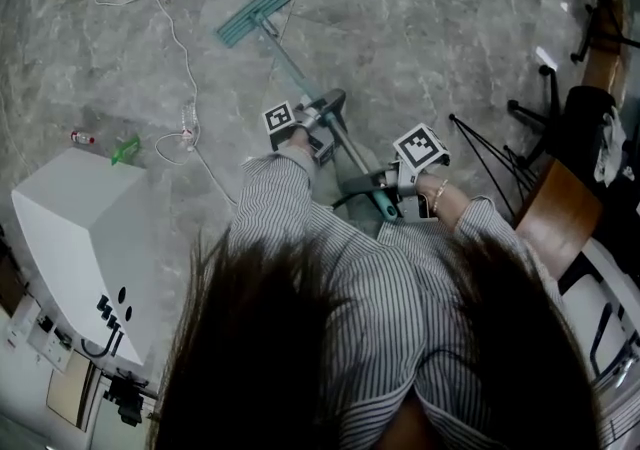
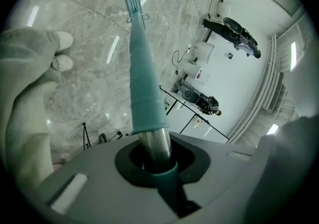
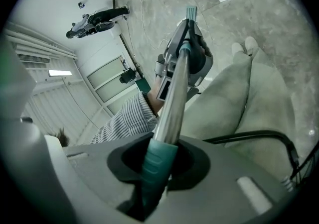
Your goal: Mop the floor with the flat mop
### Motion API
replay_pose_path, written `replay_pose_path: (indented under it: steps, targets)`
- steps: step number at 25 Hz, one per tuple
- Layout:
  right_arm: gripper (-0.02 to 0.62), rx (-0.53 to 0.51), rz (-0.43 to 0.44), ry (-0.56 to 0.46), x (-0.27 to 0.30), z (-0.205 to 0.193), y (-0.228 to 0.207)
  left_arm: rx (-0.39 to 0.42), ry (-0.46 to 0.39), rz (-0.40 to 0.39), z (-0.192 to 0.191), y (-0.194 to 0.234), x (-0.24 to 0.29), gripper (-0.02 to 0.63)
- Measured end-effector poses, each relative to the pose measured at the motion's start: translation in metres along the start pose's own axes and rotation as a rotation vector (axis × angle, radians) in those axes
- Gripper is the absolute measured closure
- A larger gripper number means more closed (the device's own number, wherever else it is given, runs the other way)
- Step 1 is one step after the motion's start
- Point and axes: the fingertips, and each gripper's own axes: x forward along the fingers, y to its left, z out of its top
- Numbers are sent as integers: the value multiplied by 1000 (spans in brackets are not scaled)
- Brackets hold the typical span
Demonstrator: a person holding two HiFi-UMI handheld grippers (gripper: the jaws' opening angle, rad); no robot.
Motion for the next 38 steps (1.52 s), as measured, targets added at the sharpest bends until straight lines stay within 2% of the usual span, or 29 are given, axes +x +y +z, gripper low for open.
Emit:
replay_pose_path:
  steps: [4, 22, 38]
  targets:
    - [515, -1, 9, -22, 4, 0, 0, 8, 34, 17, -2, 0, -1, 580]
    - [515, -51, -8, 76, 51, -17, 4, 6, 56, 48, 5, 2, -32, 594]
    - [515, -35, 19, 70, 57, -16, 12, 45, 132, 86, 2, 0, -29, 600]
